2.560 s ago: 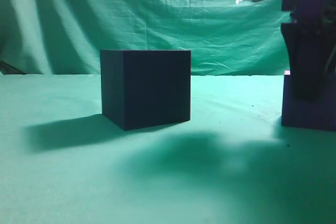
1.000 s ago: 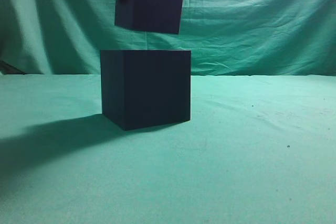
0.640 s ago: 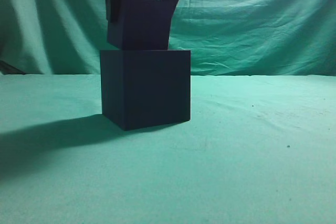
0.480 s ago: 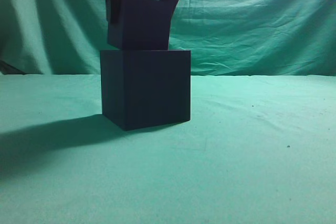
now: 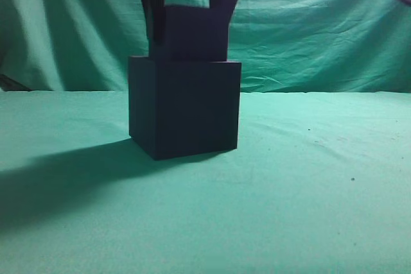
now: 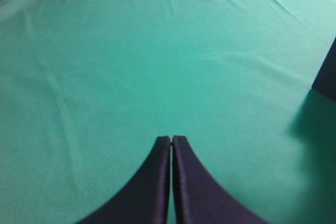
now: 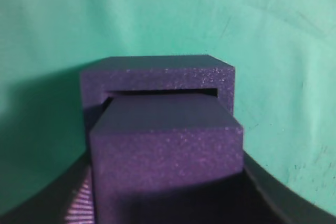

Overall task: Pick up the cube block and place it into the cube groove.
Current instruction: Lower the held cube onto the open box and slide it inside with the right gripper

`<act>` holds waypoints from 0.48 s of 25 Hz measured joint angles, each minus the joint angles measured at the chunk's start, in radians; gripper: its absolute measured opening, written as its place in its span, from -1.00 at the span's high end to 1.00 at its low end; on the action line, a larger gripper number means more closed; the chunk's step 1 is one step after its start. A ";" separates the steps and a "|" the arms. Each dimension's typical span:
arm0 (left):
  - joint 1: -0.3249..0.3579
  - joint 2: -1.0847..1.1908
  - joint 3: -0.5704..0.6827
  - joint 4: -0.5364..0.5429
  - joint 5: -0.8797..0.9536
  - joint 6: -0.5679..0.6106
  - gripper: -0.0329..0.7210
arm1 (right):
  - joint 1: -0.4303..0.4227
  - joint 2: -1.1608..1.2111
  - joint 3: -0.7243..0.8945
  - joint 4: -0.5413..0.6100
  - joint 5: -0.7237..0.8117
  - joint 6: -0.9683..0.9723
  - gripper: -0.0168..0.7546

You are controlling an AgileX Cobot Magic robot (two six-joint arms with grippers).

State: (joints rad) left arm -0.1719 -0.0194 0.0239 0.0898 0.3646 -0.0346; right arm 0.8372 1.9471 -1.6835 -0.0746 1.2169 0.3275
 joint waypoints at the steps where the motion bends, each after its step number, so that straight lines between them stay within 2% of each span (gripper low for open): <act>1: 0.000 0.000 0.000 0.000 0.000 0.000 0.91 | 0.000 0.004 0.002 0.000 0.000 0.000 -0.15; 12: 0.000 0.000 0.000 0.000 0.000 0.000 0.91 | 0.000 0.037 0.002 -0.001 0.001 -0.045 -0.15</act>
State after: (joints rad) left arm -0.1719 -0.0194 0.0239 0.0898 0.3646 -0.0346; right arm 0.8372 1.9837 -1.6816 -0.0752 1.2183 0.2820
